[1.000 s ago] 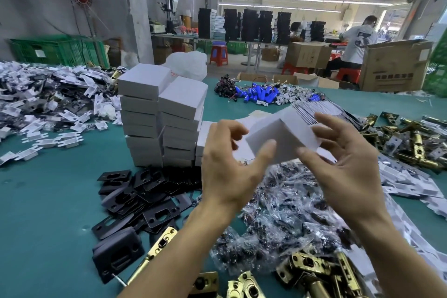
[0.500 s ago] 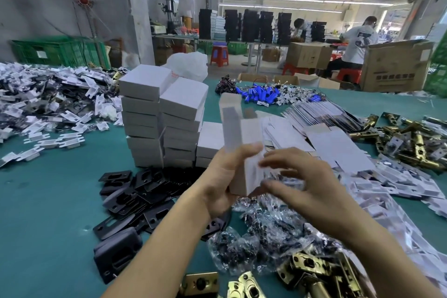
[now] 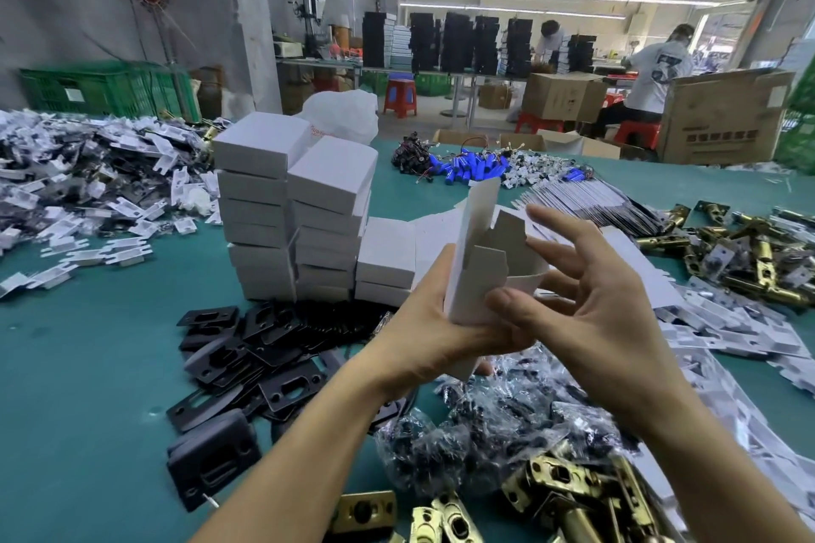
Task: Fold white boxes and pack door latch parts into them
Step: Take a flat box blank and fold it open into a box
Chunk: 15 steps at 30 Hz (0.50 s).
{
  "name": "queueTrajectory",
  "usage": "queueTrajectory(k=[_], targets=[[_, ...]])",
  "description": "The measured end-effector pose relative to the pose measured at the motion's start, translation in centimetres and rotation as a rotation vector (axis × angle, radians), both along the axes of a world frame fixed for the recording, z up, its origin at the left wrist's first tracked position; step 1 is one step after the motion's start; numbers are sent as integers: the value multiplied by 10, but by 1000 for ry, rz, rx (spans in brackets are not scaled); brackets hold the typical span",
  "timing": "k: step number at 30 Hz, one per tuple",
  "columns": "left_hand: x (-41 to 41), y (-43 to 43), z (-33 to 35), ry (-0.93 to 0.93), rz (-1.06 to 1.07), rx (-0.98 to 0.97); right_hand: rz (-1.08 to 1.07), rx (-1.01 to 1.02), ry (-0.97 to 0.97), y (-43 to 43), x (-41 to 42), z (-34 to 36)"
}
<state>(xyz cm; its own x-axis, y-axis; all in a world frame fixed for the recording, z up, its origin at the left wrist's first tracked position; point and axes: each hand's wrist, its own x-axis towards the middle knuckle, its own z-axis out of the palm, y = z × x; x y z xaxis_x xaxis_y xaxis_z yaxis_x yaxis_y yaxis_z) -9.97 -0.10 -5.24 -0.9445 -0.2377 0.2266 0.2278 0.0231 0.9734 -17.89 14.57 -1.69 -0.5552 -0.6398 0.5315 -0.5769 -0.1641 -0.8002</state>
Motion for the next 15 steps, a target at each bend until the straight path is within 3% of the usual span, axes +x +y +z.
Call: queueTrajectory(k=[3,8,15], targets=[[0,1,0,7,-1,-39,51,65,-19,0,2,2],[-2,6,-4,5,58,-81,18,379,113,-9,20,-4],[-9,7,-7,102,123,-130,-26,446,68,-12,16,-9]])
